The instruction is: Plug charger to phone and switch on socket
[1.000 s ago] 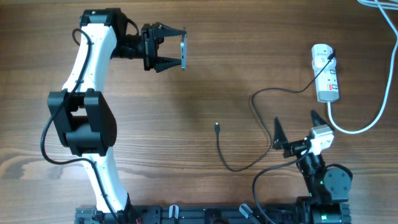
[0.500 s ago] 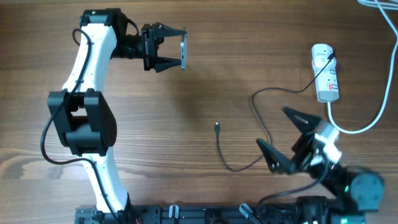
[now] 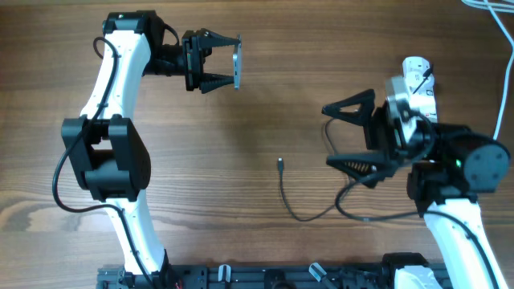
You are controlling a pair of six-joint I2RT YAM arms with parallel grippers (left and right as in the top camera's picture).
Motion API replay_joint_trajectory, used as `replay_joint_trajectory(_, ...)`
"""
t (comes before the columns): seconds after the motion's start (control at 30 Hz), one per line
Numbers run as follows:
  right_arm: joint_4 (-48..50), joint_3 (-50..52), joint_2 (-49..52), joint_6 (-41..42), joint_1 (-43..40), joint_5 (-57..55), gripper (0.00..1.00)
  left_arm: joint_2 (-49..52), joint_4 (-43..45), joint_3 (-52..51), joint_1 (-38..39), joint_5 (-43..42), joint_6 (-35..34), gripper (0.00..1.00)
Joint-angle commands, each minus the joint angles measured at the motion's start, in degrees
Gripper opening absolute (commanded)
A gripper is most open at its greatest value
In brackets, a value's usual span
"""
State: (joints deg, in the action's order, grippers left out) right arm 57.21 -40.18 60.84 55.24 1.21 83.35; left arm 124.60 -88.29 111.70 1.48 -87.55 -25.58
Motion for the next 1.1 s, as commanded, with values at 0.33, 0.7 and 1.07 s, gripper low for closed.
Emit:
replay_joint_trajectory(0.33, -72.78, -19.34, 2.51, -35.95, 3.02, -54.05, 1.00, -2.36, 0.37, 0.13, -0.11, -1.51, 1.14, 0.66)
replay_joint_trajectory(0.7, -101.63, -40.87, 9.14, -33.33, 25.99, -67.23, 1.00, -2.36, 0.35, 0.13, -0.09, 0.92, 1.14, 0.65)
replay_joint_trajectory(1.07, -121.22, -75.84, 38.40, -21.18, 45.88, -95.54, 0.88, -2.36, 0.42, 0.13, 0.00, 3.65, 1.14, 0.65)
